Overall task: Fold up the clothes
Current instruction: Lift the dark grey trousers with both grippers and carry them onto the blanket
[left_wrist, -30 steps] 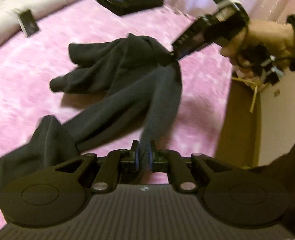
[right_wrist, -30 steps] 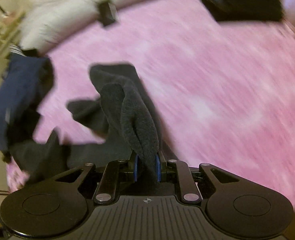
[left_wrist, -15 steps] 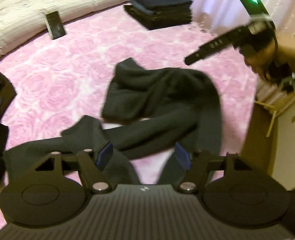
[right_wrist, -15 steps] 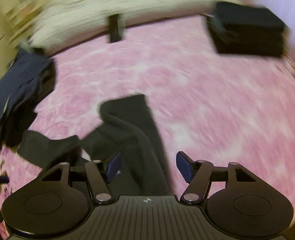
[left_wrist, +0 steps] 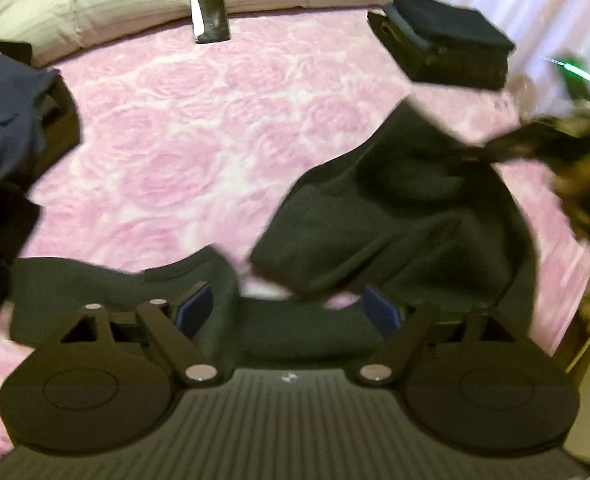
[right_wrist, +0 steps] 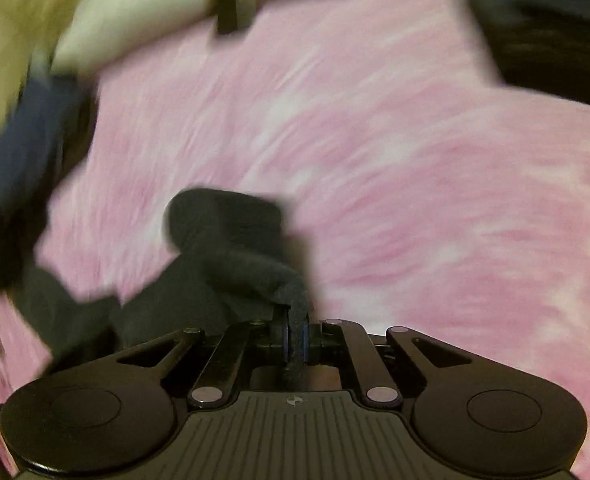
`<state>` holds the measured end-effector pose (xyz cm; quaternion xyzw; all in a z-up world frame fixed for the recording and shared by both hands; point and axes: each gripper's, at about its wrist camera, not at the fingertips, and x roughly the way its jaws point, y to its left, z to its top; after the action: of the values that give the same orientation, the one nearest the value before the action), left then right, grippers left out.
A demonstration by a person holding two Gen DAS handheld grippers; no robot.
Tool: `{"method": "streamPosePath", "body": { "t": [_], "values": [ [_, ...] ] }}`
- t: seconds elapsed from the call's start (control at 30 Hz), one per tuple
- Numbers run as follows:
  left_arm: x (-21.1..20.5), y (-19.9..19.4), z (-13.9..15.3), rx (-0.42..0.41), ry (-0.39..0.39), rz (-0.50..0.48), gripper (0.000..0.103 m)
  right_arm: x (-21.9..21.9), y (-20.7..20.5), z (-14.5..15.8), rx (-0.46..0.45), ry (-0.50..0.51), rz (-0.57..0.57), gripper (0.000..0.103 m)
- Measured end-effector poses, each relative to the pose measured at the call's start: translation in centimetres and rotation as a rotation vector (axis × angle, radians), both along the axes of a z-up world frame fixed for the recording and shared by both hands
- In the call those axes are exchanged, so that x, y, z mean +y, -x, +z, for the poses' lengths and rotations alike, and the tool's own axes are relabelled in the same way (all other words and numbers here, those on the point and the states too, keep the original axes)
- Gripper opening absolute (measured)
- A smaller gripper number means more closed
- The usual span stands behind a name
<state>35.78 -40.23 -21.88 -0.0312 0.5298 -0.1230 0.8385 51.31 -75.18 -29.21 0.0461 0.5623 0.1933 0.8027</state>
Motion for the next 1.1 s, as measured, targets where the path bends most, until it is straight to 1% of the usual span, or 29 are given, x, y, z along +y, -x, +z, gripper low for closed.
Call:
{"method": "streamPosePath", "body": {
  "t": [0.03,0.07,0.1,0.13,0.17,0.23,0.27,0.3,0.37,0.47,0.57,0.67,0.73,0.77,0.8,0.83,0.87,0.9,0.93,1.0,1.03,1.1],
  "values": [
    [-1.2,-0.9,-0.1,0.003,0.021,-0.001,0.083,-3.5,0.1,1.3,-0.012,-0.043,-0.080,0.003],
    [-2.5,-1.8,-0.2,0.006,0.040,-0.007,0.085,-7.1,0.7,2.0,-0.018,-0.064,-0.161,0.003],
    [-3.8,-2.8,-0.5,0.011,0.054,-0.014,0.088,-10.8,1.5,2.5,-0.025,-0.074,-0.242,0.003],
    [-5.0,-3.7,-0.9,0.020,0.062,-0.020,0.088,-13.9,2.4,2.4,-0.028,-0.058,-0.312,0.002],
    [-6.2,-4.8,-1.5,0.032,0.072,-0.025,0.088,-16.8,3.5,2.1,-0.028,-0.032,-0.378,0.002],
    [-8.2,-6.9,-2.9,0.065,0.093,-0.034,0.088,-22.2,5.6,0.2,0.026,-0.035,-0.529,0.002],
    [-9.0,-7.9,-3.6,0.078,0.103,-0.046,0.088,-24.1,6.6,-0.9,0.053,-0.038,-0.582,0.002],
    [-9.9,-9.0,-4.3,0.088,0.111,-0.063,0.088,-25.5,7.6,-2.0,0.079,-0.039,-0.624,0.002],
    [-11.7,-11.1,-5.6,0.097,0.118,-0.110,0.088,-26.9,9.2,-3.5,0.107,-0.049,-0.656,0.002],
    [-14.6,-14.7,-7.4,0.114,0.134,-0.189,0.088,-27.7,11.3,-5.1,0.114,-0.084,-0.709,0.002],
    [-18.3,-18.4,-9.4,0.115,0.131,-0.292,0.087,-28.1,12.6,-5.9,0.107,-0.120,-0.757,0.002],
    [-21.6,-21.9,-12.4,0.155,0.124,-0.361,0.076,-28.3,13.1,-6.6,0.098,-0.146,-0.767,0.002],
    [-23.6,-23.5,-14.6,0.191,0.085,-0.401,0.054,-28.6,13.2,-6.9,0.103,-0.169,-0.782,0.002],
    [-24.4,-23.9,-15.3,0.201,0.065,-0.426,0.047,-28.8,13.2,-7.0,0.103,-0.175,-0.783,0.002],
    [-25.1,-23.8,-15.6,0.203,0.047,-0.456,0.031,-28.9,13.2,-7.1,0.103,-0.180,-0.784,0.002],
    [-25.7,-23.8,-15.9,0.206,0.029,-0.486,0.018,-29.0,13.2,-7.1,0.103,-0.185,-0.784,0.002],
    [-26.4,-23.8,-16.2,0.208,0.012,-0.515,0.014,-29.1,13.3,-7.1,0.102,-0.191,-0.784,0.002],
    [-26.9,-23.7,-16.1,0.202,-0.002,-0.538,0.004,-29.2,13.4,-7.0,0.102,-0.197,-0.784,0.002],
    [-27.2,-23.6,-15.3,0.180,-0.007,-0.551,0.004,-29.4,13.5,-6.8,0.098,-0.208,-0.784,0.002],
    [-28.1,-23.6,-12.3,0.105,0.007,-0.572,0.004,-29.9,13.8,-5.7,0.081,-0.231,-0.784,0.002],
    [-28.7,-23.7,-10.7,0.065,0.019,-0.582,0.001,-30.3,13.9,-4.7,0.059,-0.234,-0.780,0.002],
    [-30.9,-24.3,-7.9,-0.009,0.042,-0.615,0.001,-31.3,14.3,-2.3,-0.016,-0.205,-0.775,0.002]
  ]
}}
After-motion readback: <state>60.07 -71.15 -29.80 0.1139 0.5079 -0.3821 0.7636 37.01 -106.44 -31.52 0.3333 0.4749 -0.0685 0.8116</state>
